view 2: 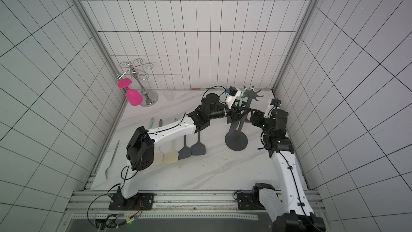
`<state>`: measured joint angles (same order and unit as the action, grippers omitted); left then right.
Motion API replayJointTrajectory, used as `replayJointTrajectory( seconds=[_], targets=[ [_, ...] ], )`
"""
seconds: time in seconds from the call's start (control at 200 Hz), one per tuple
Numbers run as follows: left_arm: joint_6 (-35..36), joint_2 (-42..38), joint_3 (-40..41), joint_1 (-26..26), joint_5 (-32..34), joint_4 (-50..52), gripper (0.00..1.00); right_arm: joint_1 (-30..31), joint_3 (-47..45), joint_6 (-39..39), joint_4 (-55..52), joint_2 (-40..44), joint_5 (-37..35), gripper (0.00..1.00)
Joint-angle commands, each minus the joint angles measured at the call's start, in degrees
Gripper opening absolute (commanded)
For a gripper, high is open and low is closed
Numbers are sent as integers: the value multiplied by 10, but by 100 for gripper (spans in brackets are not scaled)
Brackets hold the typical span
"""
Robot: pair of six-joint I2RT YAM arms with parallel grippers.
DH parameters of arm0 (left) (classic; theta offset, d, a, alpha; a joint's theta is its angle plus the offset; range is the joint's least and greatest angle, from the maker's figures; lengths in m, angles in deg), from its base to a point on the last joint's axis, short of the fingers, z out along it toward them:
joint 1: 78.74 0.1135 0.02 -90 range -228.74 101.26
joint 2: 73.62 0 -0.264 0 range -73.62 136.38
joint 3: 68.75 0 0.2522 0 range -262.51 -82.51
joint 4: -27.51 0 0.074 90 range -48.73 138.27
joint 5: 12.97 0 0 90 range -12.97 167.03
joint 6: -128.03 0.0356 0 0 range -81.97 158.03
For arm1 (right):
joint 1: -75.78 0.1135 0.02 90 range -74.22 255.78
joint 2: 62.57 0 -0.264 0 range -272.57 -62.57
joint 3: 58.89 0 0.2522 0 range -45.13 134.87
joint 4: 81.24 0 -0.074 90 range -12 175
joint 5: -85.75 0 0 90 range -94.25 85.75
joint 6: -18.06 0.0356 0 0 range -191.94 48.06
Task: Take the spatula off the kitchen utensil rack
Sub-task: Adjust the rack at the center of the board, then take off the spatula from the rack.
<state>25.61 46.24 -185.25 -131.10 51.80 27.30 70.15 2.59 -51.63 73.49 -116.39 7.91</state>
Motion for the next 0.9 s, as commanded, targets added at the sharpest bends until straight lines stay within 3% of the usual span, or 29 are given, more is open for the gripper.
replayJointTrajectory(
  seconds=[0.0, 0.275, 0.555, 0.894],
  targets=[
    [-1, -19, 32, 10, -27, 9, 54, -5, 78, 9, -84, 15, -32, 59],
    [-1, -45, 66, 19, -58, 0, 54, -6, 250, 12, -224, -27, 3, 59],
    [-21, -37, 50, 18, -60, -11, 53, -4, 387, 35, -264, -57, 56, 59],
    [-26, -37, 50, 18, -65, -9, 33, 41, 497, 16, -300, -132, 81, 58]
  ],
)
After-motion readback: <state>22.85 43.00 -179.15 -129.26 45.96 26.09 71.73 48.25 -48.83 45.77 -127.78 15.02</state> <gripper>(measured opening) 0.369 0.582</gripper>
